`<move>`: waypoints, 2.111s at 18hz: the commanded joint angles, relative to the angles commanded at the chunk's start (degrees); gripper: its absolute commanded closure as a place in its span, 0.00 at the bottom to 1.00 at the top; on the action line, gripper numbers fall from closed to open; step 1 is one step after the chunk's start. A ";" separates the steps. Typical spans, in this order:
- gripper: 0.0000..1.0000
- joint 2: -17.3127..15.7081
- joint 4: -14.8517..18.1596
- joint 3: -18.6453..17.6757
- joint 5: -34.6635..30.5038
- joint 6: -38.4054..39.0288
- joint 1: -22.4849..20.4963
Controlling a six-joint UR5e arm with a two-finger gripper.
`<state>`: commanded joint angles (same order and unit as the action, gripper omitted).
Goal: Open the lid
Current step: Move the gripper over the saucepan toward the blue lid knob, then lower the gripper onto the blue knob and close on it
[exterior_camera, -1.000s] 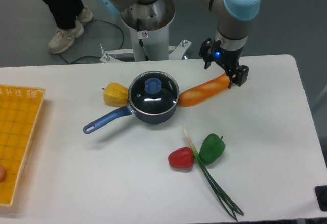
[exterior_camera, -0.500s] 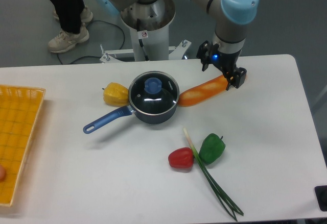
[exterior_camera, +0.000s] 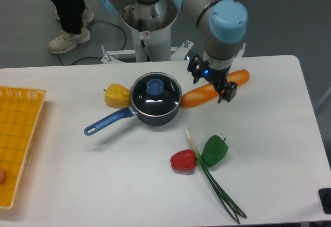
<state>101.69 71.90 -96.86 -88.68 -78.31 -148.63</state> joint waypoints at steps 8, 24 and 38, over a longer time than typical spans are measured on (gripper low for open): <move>0.00 0.18 0.17 -0.88 -0.88 -4.21 4.74; 0.00 -5.53 -3.96 -12.56 -3.52 -9.84 10.20; 0.00 -10.02 -8.26 -18.63 -3.78 -10.02 11.69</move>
<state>91.67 63.63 -115.49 -92.46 -88.33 -136.93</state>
